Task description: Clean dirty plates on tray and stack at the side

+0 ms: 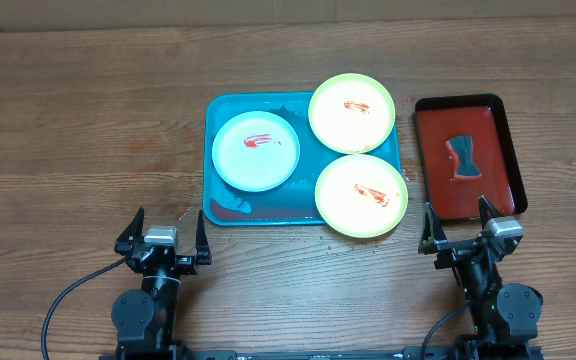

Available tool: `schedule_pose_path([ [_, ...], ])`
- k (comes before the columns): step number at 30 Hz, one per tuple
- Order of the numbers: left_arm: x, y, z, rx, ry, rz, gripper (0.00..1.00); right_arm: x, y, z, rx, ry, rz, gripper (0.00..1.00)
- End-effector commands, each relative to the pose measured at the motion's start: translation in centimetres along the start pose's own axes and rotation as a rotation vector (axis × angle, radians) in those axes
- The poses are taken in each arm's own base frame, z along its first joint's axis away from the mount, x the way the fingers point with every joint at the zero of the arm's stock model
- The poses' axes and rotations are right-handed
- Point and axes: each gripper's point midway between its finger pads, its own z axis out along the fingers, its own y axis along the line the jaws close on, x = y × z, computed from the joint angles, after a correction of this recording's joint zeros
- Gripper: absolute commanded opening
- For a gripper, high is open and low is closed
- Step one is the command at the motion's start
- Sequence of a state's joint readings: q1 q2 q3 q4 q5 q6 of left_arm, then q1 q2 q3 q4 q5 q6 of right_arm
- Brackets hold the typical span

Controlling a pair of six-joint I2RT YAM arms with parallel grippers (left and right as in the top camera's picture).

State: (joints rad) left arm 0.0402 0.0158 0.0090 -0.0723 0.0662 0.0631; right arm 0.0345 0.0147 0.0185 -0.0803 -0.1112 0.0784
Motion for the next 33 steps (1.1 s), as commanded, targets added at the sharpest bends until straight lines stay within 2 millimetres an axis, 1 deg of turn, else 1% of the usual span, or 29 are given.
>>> schedule_pose_path([
  [1, 0.0, 0.2, 0.0, -0.012, -0.004, 0.023, 1.00, 0.2, 0.0, 0.0, 0.002, -0.004, 0.004, 1.00],
  [16, 0.0, 0.2, 0.0, -0.011, -0.004, 0.023, 1.00, 0.2, 0.0, 0.0, 0.002, -0.004, 0.004, 1.00],
  [20, -0.1, -0.6, 0.0, 0.034, -0.011, -0.003, 1.00, 0.2, 0.0, 0.0, 0.002, -0.005, 0.004, 1.00],
  [26, -0.2, -0.5, -0.1, 0.034, -0.005, -0.026, 1.00, 0.0, 0.1, 0.0, -0.003, -0.009, 0.003, 1.00],
  [29, -0.3, -0.6, -0.5, 0.035, 0.029, -0.029, 1.00, -0.4, 0.7, -0.1, -0.035, -0.018, 0.001, 1.00],
  [33, -1.6, -0.3, -1.1, 0.026, 0.077, -0.032, 1.00, -1.9, 1.2, -0.3, -0.053, -0.047, -0.004, 1.00],
])
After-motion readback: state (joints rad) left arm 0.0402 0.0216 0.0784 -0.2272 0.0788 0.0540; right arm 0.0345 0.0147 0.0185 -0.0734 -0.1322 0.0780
